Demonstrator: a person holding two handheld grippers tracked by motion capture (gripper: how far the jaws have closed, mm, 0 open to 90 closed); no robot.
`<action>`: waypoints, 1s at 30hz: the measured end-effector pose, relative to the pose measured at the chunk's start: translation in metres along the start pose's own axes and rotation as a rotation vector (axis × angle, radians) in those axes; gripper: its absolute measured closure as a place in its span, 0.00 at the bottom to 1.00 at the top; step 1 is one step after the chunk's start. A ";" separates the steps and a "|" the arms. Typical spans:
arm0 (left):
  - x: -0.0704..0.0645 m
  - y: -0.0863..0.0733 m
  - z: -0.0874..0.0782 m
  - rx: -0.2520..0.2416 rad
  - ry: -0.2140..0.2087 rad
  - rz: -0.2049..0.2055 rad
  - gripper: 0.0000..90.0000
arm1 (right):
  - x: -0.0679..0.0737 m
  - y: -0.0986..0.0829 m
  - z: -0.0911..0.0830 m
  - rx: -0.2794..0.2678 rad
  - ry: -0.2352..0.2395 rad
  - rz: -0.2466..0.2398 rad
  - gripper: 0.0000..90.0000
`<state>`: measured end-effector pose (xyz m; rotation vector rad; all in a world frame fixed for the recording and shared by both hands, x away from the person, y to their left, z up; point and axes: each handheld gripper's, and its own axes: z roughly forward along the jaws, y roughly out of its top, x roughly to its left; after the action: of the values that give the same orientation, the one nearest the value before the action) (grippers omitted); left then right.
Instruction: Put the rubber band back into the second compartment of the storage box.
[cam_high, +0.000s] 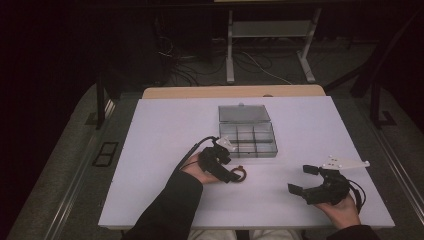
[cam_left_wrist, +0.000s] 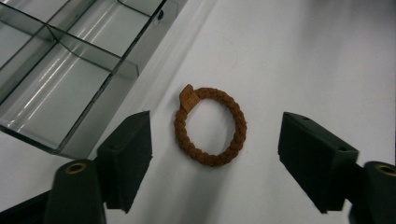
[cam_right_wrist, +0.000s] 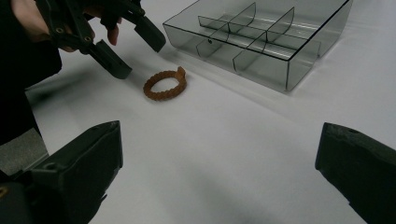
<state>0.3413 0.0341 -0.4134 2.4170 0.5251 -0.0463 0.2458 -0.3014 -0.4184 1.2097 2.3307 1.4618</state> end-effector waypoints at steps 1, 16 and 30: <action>0.000 0.000 0.001 0.002 0.001 -0.002 0.32 | 0.000 0.000 0.000 0.000 0.000 0.000 0.00; 0.005 -0.002 0.019 0.043 0.036 0.025 0.56 | 0.000 0.000 0.001 0.010 -0.002 -0.011 0.00; 0.006 -0.001 0.021 0.050 0.062 0.054 0.83 | 0.000 -0.001 0.001 0.008 -0.003 -0.011 0.00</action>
<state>0.3482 0.0242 -0.4320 2.4872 0.4913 0.0387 0.2458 -0.3007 -0.4191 1.1985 2.3403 1.4477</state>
